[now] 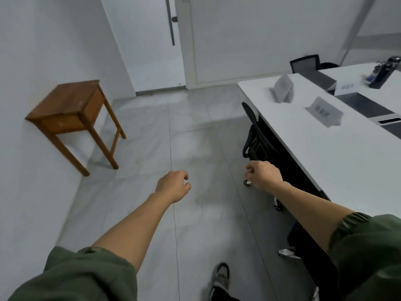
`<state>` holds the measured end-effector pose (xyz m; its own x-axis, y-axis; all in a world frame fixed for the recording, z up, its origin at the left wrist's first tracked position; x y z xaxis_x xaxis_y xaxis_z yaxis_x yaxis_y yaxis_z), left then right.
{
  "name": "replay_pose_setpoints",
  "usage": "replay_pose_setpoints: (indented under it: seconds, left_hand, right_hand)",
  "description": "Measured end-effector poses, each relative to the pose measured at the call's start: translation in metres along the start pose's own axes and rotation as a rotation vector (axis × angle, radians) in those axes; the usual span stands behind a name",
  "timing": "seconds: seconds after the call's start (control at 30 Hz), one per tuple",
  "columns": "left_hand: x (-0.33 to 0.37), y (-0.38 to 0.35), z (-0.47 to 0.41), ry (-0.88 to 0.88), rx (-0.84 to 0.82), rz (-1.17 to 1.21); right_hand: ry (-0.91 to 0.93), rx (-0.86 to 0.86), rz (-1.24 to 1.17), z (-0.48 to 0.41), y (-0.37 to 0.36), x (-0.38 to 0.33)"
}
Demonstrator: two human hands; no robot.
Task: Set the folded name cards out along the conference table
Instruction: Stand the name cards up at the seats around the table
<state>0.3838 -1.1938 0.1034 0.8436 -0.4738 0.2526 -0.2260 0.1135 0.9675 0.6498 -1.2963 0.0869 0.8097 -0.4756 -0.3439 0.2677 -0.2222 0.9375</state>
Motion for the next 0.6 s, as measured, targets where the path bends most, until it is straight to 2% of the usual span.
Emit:
replay_pose_setpoints:
  seconds: [0.27,0.43,0.6]
  left_hand:
    - [-0.016,0.021,-0.208,-0.032,0.026,0.024]
    - [-0.034,0.023,-0.299,-0.04,0.007,0.036]
    - [-0.052,0.011,-0.427,-0.103,-0.04,0.03]
  right_hand:
    - [-0.044,0.023,-0.019,-0.205,-0.007,-0.021]
    - [-0.04,0.01,-0.012,-0.289,-0.015,-0.044]
    - [-0.124,0.03,0.0,-0.402,-0.039,-0.051]
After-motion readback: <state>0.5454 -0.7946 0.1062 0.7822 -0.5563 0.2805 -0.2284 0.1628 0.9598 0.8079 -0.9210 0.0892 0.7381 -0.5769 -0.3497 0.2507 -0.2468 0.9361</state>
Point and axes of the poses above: each hand's wrist, its own z-axis away from the middle knuckle, its own y-axis out of the back of the hand, x = y × z, the point moved 7 cm from there along -z, towards the middle knuckle, and after that the axes turned 10 degrees about x, right-handed, at the moved point
